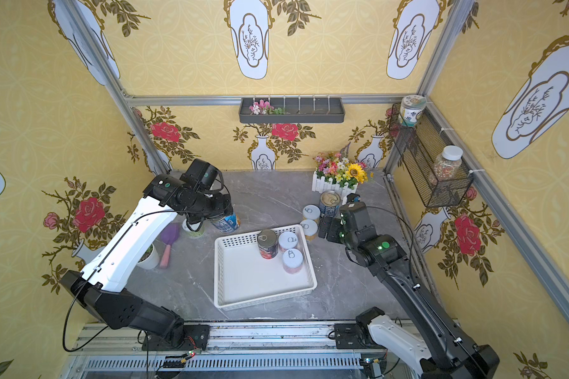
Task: Put the canned food in the basket
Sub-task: Place the canned food in the basket.
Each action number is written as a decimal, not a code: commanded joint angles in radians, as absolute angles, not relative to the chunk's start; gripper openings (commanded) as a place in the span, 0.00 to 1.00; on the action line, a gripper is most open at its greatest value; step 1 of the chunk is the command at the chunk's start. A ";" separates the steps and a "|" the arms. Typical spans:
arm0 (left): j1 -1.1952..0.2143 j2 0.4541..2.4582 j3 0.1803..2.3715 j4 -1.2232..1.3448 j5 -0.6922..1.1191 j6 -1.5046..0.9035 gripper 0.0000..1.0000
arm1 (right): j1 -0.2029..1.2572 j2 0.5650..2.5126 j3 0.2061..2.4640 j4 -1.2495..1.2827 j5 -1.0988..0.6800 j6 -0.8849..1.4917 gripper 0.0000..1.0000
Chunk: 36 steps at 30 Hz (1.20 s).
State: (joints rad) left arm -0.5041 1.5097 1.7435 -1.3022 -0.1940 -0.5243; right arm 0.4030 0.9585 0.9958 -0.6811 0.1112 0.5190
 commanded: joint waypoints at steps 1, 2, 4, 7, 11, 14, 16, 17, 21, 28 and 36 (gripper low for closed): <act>-0.528 1.497 1.727 -1.266 -0.185 -0.559 0.82 | 0.402 0.962 0.993 -0.651 0.115 0.515 0.97; -0.534 1.494 1.720 -1.264 -0.183 -0.564 0.82 | 0.402 0.962 0.993 -0.651 0.114 0.514 0.97; -0.553 1.494 1.700 -1.254 -0.175 -0.571 0.81 | 0.403 0.962 0.994 -0.650 0.112 0.514 0.97; -0.588 1.493 1.669 -1.236 -0.182 -0.580 0.81 | 0.404 0.962 0.995 -0.649 0.112 0.513 0.97; -0.606 1.483 1.603 -1.192 -0.163 -0.583 0.80 | 0.403 0.966 0.993 -0.649 0.110 0.512 0.97; -0.609 1.472 1.544 -1.160 -0.159 -0.580 0.80 | 0.402 0.972 0.995 -0.650 0.108 0.512 0.97; -0.609 1.466 1.515 -1.142 -0.158 -0.576 0.80 | 0.402 0.976 0.995 -0.650 0.106 0.514 0.97; -0.609 1.464 1.502 -1.135 -0.162 -0.574 0.80 | 0.403 0.978 0.994 -0.649 0.105 0.513 0.97; -0.609 1.457 1.459 -1.108 -0.156 -0.570 0.80 | 0.402 0.985 0.995 -0.647 0.104 0.513 0.97; -0.609 1.472 1.393 -1.051 -0.137 -0.563 0.79 | 0.403 0.989 0.995 -0.647 0.101 0.513 0.97; -0.611 1.518 1.351 -0.994 -0.133 -0.563 0.78 | 0.403 0.994 0.993 -0.648 0.098 0.513 0.97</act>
